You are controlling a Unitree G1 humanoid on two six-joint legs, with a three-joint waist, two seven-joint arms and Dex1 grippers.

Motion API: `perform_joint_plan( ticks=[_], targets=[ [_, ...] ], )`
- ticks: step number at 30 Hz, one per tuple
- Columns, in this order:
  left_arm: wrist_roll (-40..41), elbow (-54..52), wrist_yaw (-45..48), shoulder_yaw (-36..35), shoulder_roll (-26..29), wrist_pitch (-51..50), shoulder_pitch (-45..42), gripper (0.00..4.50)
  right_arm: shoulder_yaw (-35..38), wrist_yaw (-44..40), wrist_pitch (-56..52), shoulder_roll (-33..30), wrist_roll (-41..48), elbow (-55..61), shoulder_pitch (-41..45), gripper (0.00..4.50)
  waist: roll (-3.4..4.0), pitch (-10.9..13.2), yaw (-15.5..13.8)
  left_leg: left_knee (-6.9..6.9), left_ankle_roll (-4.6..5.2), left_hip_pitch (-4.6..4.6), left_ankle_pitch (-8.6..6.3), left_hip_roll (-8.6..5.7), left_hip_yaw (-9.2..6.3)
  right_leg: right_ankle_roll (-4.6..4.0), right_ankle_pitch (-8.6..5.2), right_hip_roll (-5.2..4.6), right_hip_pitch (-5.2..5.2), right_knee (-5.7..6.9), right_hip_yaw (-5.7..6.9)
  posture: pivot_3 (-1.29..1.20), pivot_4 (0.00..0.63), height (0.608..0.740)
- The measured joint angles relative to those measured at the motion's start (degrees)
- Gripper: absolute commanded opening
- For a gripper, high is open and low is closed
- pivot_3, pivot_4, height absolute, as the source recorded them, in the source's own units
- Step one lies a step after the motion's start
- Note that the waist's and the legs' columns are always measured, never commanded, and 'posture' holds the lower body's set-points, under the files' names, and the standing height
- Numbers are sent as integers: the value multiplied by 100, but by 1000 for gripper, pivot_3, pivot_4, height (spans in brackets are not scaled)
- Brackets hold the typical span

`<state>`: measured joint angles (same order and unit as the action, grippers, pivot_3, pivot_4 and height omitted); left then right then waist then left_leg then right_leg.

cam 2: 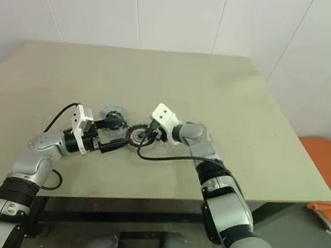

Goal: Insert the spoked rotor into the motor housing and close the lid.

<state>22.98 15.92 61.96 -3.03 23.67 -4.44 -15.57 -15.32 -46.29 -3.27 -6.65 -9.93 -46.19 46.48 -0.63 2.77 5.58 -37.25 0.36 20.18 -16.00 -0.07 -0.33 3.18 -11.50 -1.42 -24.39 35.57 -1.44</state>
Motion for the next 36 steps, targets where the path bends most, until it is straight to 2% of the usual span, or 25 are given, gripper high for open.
perform_joint_plan(
  ticks=[2, 3, 36],
  targets=[
    [-4, 14, 2, 2, 0, 3, -1, 4500, -31, -2, 7, 23, -2, 0, -3, 154, 0, 0, -8, 0, 0, 0, 0, 0, -1, 0, 0, -1, 1, 0, 0, 0, 0, 740],
    [-5, 23, 3, 2, 0, 4, -1, 4500, -46, -2, 5, 30, -6, -2, -4, 43, 0, 0, -12, -1, 0, 1, 0, -1, -1, 0, 0, -1, 1, 0, 0, 0, 0, 740],
    [-115, 154, 36, 8, -4, 30, -43, 4500, 117, -215, -397, 93, 462, 8, -16, 43, -1, 0, -12, -3, 0, 6, 0, -2, -2, 1, 0, -6, 0, -2, 1, 0, 0, 740]
  ],
)
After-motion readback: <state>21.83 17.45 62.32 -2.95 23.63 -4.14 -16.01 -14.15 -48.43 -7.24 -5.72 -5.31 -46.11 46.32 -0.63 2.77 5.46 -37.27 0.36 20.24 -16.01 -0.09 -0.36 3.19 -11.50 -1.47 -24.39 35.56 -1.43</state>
